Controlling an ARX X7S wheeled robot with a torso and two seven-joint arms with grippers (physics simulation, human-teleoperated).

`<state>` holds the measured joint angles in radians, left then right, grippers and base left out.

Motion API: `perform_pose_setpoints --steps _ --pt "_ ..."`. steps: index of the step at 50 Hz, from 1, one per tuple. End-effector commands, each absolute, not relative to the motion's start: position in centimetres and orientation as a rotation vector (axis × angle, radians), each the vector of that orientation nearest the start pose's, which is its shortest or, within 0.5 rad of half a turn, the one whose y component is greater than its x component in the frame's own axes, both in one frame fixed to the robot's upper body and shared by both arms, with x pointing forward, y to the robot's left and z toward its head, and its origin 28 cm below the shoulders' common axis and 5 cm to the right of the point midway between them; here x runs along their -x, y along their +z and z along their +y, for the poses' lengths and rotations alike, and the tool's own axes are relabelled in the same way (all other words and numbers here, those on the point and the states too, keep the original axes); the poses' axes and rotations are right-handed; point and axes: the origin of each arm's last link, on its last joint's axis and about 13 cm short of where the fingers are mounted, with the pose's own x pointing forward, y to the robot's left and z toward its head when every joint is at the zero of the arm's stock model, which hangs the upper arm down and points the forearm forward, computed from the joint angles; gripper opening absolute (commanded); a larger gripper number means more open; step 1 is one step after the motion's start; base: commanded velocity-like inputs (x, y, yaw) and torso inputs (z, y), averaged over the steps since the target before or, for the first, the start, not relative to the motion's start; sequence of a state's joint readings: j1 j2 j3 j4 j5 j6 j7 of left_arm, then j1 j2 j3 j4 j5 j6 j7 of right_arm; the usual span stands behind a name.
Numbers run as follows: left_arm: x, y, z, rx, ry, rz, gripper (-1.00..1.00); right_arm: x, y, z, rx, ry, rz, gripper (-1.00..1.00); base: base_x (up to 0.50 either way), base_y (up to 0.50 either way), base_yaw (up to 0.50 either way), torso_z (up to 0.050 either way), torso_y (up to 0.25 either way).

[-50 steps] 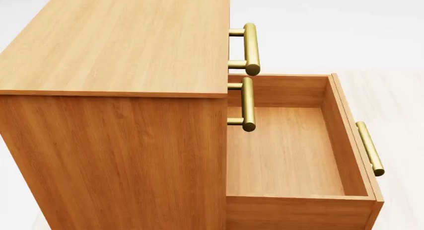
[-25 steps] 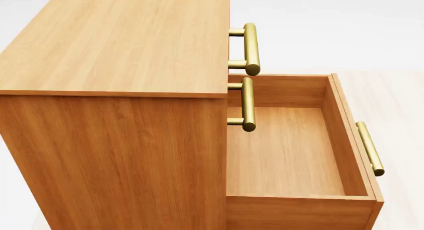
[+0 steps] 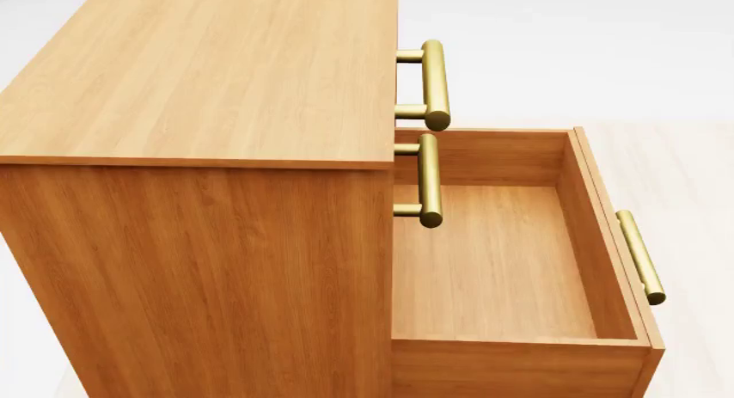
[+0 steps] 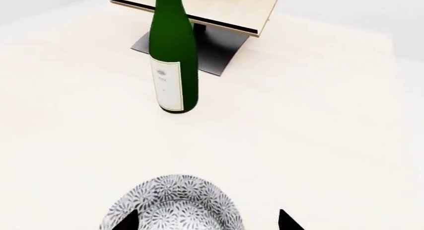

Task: Put the bowl in the bottom drawer of the cabinet and close it.

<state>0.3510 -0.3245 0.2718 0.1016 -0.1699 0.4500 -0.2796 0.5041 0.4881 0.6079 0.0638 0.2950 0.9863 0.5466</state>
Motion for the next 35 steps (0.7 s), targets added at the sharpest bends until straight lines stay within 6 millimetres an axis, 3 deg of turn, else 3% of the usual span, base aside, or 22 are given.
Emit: perform_pose_setpoints --steps 1,35 --pt "-11.7 0.2 22.1 0.001 -0.041 -0.130 1.00 -24.0 12.3 -31.6 -0.160 -1.155 0.387 1.00 0.00 0.00 0.00 0.000 0.000" --pt "-11.7 -0.2 21.7 0.001 -0.040 -0.130 1.00 -24.3 9.2 -33.0 -0.307 -1.113 0.495 1.00 0.00 0.00 0.00 0.000 0.000"
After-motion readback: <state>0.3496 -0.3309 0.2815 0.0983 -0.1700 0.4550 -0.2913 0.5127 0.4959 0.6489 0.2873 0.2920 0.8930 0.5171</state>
